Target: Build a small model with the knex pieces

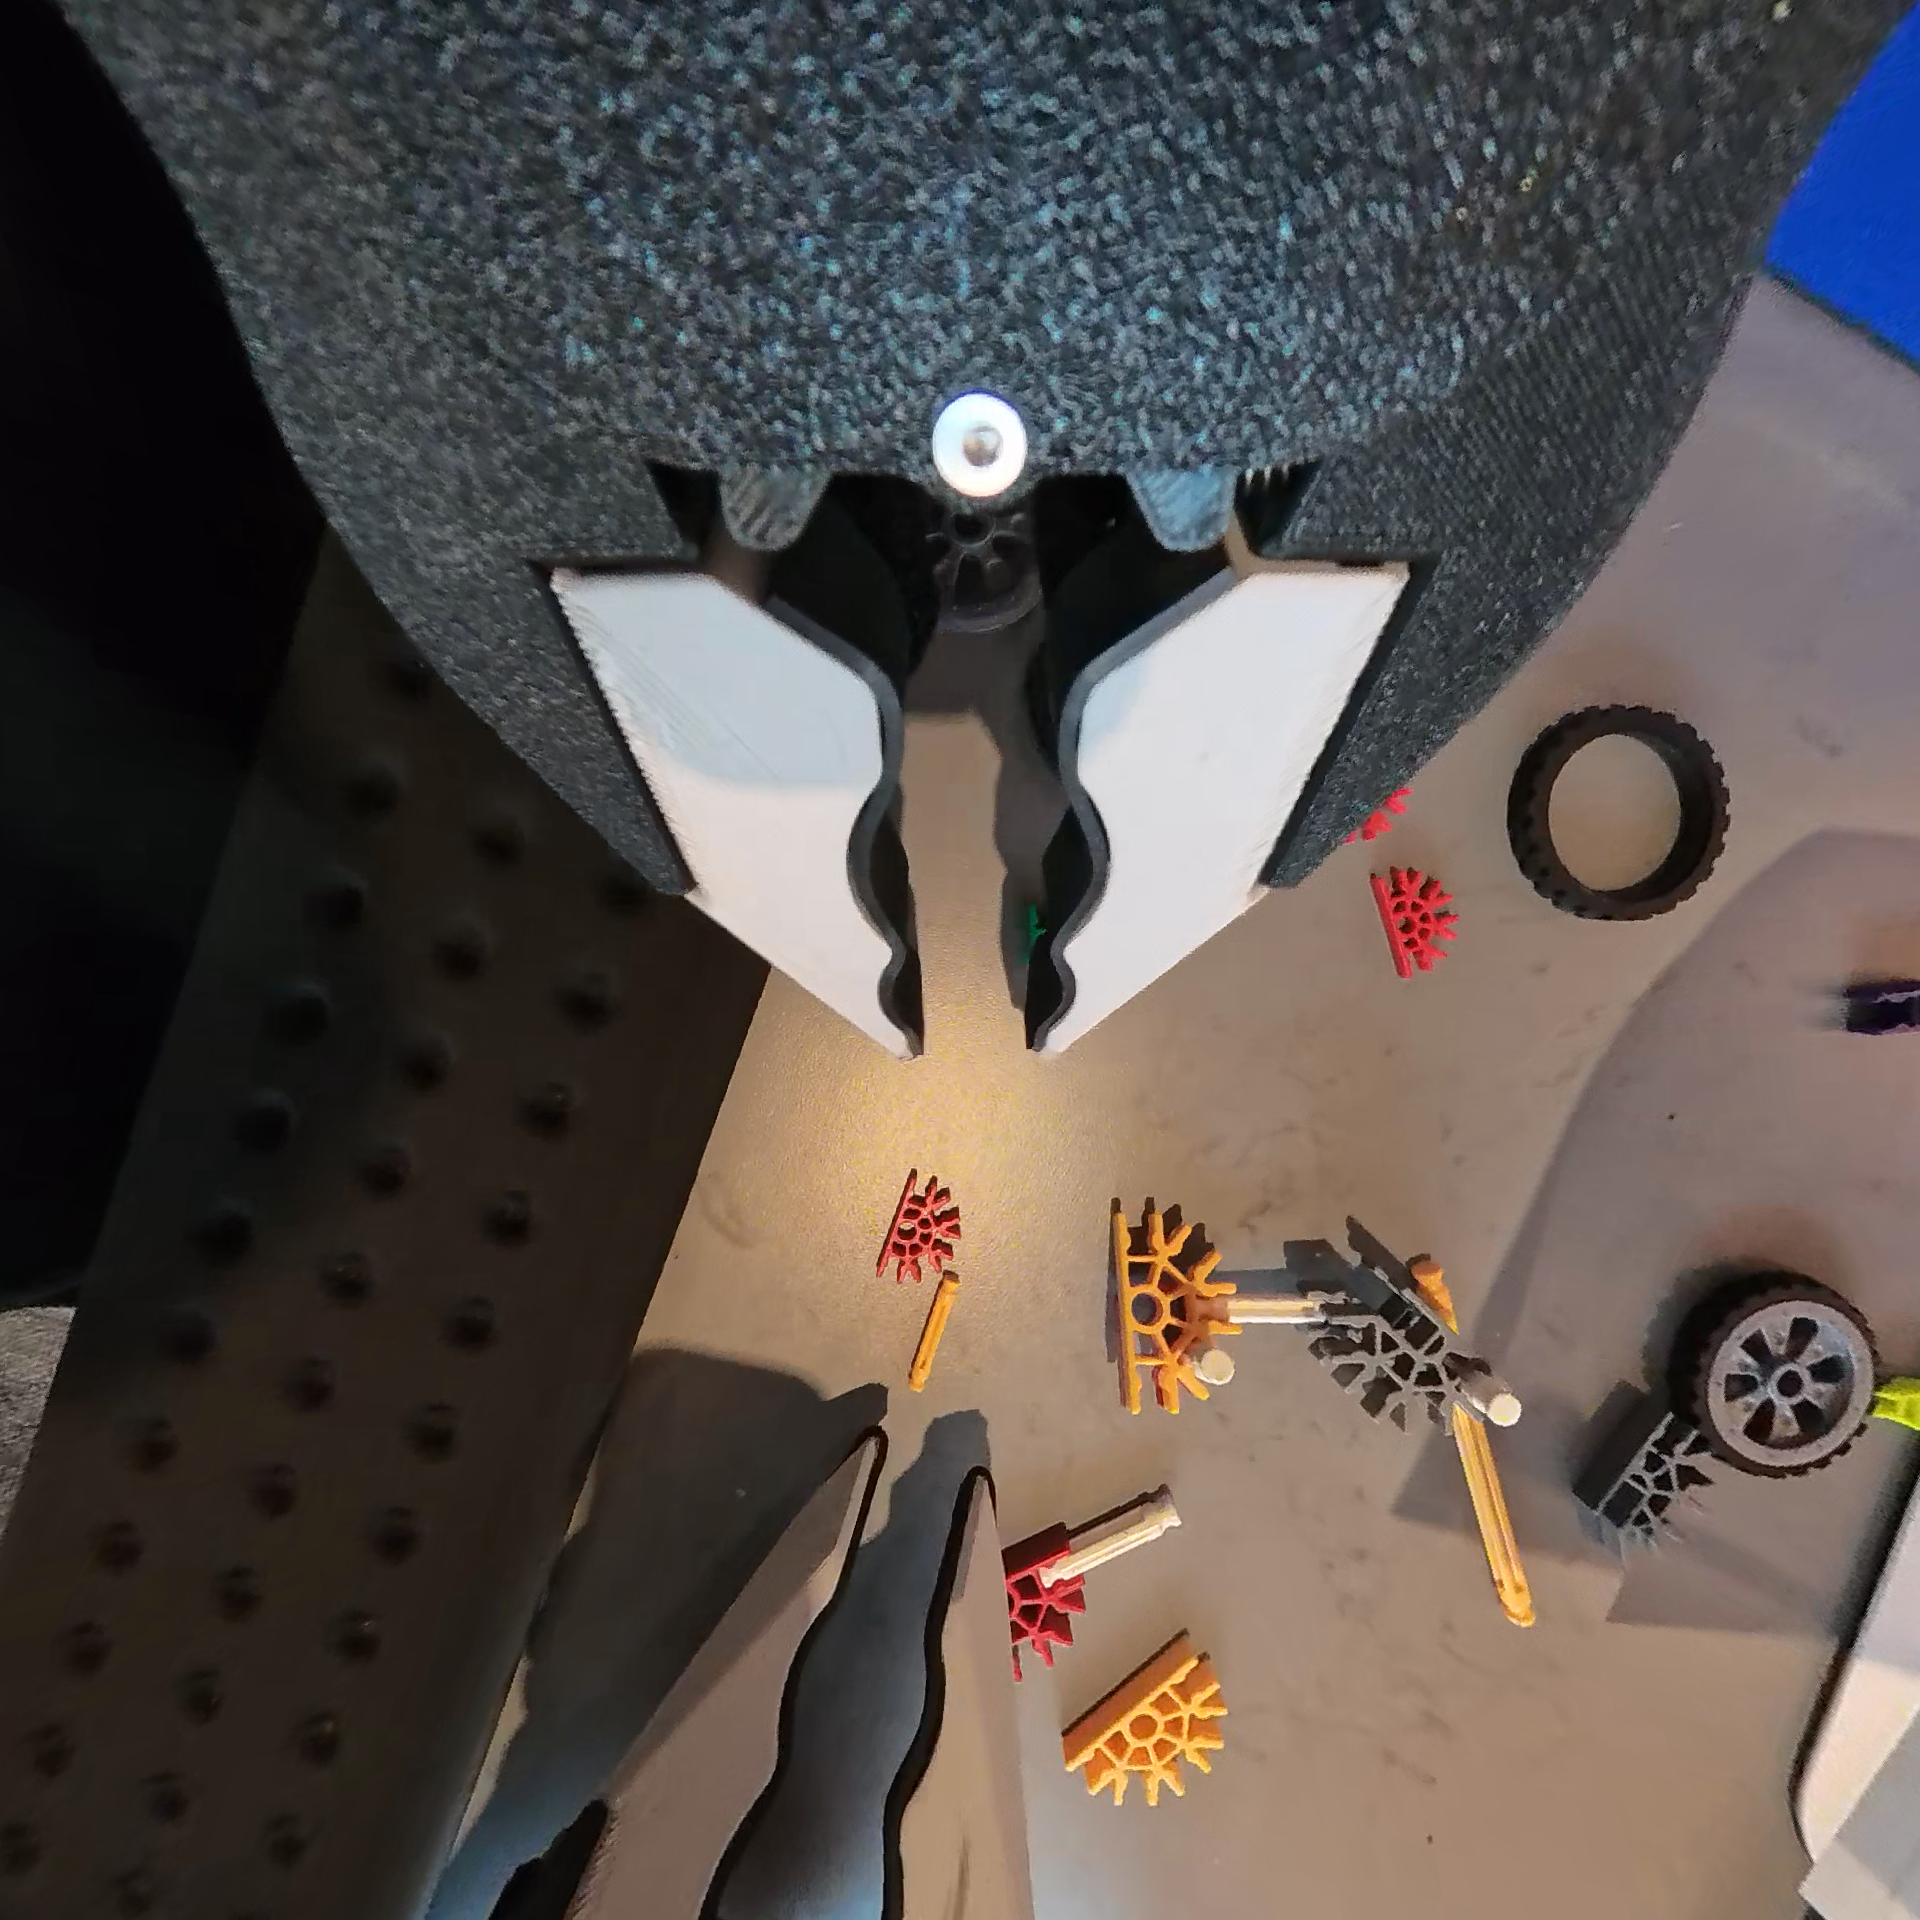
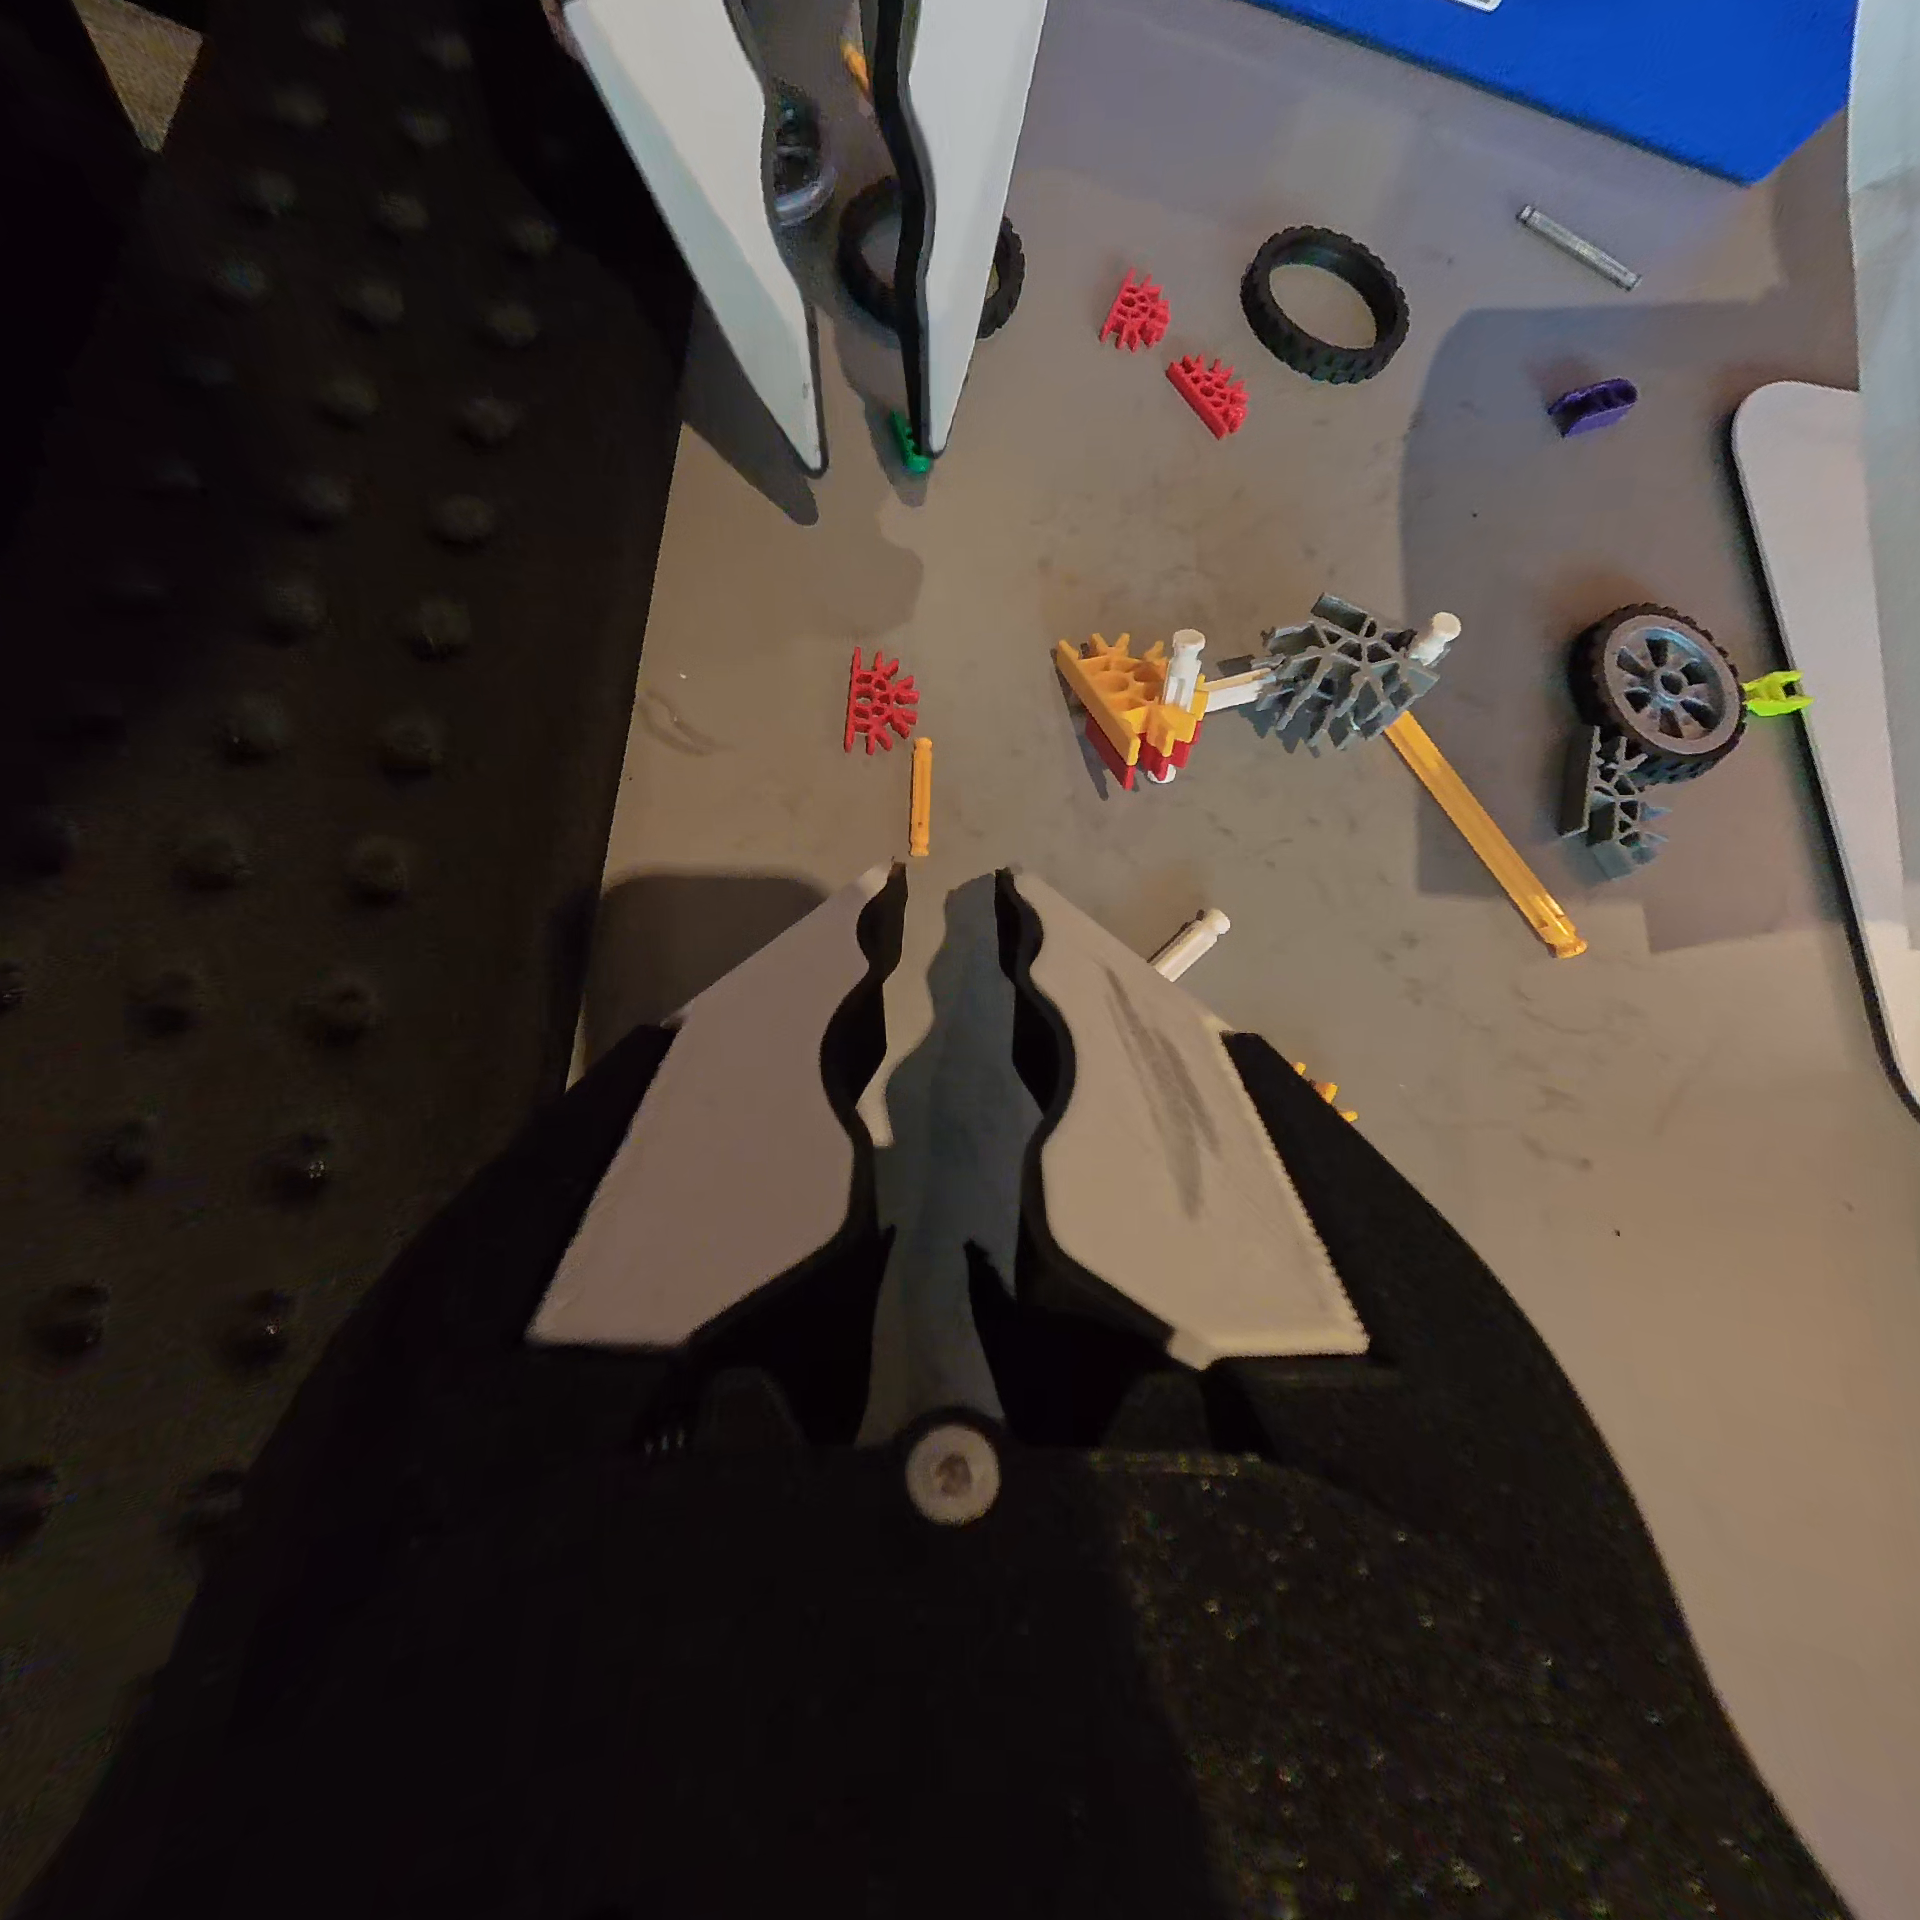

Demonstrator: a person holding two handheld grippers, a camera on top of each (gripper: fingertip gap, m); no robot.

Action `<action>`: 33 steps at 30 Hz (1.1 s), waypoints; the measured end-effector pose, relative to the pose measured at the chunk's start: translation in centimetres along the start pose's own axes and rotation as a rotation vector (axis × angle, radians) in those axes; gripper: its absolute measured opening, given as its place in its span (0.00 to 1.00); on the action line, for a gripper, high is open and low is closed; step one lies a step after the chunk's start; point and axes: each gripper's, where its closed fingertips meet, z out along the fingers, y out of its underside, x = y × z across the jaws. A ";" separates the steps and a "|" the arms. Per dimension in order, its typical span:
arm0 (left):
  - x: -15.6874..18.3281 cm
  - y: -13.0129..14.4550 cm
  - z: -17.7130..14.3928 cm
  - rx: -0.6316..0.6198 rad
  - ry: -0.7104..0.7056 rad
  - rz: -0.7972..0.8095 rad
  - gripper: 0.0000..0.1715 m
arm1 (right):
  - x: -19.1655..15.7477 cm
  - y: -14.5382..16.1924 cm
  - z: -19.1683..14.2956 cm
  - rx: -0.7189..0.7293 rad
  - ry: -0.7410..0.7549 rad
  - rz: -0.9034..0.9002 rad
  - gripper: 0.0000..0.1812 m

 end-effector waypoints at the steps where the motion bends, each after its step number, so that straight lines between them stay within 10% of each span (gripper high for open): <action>1: 0.1 0.0 0.2 -0.002 0.004 0.001 0.10 | 0.0 0.0 0.0 0.000 0.000 0.000 0.09; 33: 1.4 -2.6 4.0 -0.031 0.083 0.077 0.11 | -1.1 -0.5 1.6 -0.018 -0.031 -0.028 0.01</action>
